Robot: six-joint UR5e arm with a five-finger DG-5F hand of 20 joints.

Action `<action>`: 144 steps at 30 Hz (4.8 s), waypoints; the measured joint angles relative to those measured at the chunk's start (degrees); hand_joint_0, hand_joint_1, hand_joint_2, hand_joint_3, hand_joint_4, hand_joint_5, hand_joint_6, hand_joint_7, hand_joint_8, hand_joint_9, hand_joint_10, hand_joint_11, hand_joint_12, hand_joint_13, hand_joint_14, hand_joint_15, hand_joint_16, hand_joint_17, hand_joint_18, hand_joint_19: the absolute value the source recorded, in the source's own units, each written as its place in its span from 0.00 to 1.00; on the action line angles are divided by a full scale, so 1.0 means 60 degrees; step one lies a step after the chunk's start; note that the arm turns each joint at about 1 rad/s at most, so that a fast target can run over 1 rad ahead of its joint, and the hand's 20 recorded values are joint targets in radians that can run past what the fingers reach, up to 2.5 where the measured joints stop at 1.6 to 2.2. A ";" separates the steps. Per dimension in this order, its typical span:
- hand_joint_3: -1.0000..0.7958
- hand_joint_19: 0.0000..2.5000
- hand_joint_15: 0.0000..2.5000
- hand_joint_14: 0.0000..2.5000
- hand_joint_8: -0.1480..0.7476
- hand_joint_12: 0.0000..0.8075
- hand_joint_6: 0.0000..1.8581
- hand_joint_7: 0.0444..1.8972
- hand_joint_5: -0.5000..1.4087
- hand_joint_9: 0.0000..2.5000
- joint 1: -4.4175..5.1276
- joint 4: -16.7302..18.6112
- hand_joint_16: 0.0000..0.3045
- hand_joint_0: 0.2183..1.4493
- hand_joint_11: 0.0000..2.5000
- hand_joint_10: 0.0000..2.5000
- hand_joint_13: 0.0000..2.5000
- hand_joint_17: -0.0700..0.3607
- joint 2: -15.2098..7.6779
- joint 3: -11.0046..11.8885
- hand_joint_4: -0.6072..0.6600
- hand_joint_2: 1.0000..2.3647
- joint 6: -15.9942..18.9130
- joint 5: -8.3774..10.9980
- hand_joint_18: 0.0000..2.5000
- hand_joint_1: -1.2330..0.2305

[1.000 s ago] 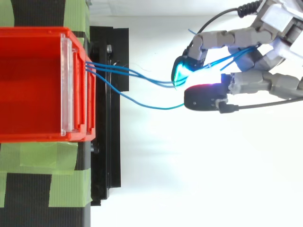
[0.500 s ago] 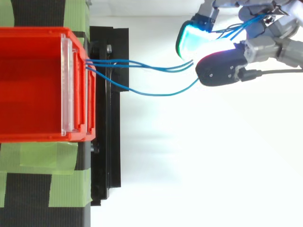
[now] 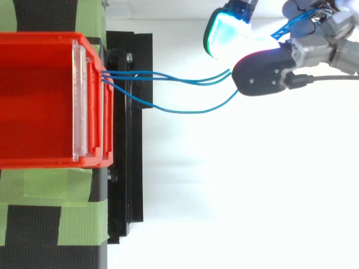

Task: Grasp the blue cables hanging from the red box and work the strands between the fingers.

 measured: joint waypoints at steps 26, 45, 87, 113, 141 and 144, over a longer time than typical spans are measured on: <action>0.00 0.24 0.68 1.00 0.76 0.85 0.00 0.73 0.46 0.71 0.0406 0.0032 0.80 0.44 1.00 1.00 0.78 0.58 -0.0117 -0.0001 0.71 0.00 -0.0254 0.0103 1.00 0.32; 0.08 0.24 0.68 1.00 0.76 0.85 0.00 0.76 0.51 0.71 0.0570 -0.0579 0.80 0.48 1.00 1.00 0.78 0.58 -0.0125 0.0003 0.70 0.00 -0.0418 -0.0608 1.00 0.37; 0.18 0.24 0.68 1.00 0.76 0.85 0.00 0.76 0.53 0.71 0.0442 -0.0421 0.80 0.48 1.00 1.00 0.78 0.58 -0.0113 0.0307 0.67 0.01 -0.0298 -0.0292 1.00 0.41; 0.11 0.24 0.68 1.00 0.76 0.85 0.00 0.75 0.52 0.71 0.0385 -0.0425 0.80 0.44 1.00 1.00 0.78 0.58 -0.0120 0.0472 0.68 0.01 -0.0404 0.0125 1.00 0.41; 0.53 0.24 0.68 1.00 0.76 0.85 0.00 0.76 0.51 0.71 0.0452 -0.0377 0.80 0.61 1.00 1.00 0.78 0.58 -0.0125 0.0472 0.73 0.01 -0.0053 0.0204 1.00 0.41; 0.53 0.24 0.68 1.00 0.76 0.85 0.00 0.76 0.51 0.71 0.0465 -0.0350 0.80 0.62 1.00 1.00 0.78 0.58 -0.0137 0.0470 0.73 0.01 0.0067 0.0196 1.00 0.41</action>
